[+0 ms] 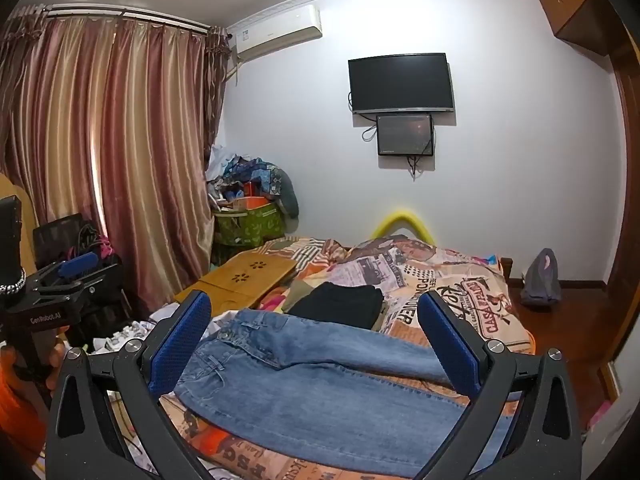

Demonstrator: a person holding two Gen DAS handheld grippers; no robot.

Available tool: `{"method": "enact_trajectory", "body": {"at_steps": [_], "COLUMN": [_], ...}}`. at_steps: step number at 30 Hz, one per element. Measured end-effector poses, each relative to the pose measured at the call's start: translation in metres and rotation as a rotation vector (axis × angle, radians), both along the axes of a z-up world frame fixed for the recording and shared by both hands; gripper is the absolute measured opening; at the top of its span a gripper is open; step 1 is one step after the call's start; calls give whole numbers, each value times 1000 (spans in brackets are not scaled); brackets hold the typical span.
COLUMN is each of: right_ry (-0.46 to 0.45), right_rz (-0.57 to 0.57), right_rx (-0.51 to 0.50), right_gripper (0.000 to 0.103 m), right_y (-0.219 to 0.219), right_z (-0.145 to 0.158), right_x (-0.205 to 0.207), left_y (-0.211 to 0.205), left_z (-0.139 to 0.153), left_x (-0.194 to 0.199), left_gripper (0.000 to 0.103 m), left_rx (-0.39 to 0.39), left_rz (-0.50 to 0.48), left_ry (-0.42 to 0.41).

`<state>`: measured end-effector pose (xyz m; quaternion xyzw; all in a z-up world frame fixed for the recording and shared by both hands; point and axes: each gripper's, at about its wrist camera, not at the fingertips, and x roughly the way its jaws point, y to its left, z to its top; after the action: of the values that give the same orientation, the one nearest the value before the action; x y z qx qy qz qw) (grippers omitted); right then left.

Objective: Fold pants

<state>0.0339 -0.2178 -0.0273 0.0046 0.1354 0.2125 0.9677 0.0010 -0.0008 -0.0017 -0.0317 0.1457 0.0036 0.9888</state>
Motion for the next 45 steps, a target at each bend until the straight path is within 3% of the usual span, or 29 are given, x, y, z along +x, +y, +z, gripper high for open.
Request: {"method": "enact_trajectory", "body": {"at_steps": [45], "right_ry": [-5], "right_rz": [9], "right_rx": [4], "right_gripper": [103], "right_y": [2], "right_z": [3], "right_x": [-3], "left_y": [-12], "left_z": [-1], "left_x": [-3], "left_gripper": [103], "left_rx": [45], "left_rz": [0], "left_ry": [-11]}}
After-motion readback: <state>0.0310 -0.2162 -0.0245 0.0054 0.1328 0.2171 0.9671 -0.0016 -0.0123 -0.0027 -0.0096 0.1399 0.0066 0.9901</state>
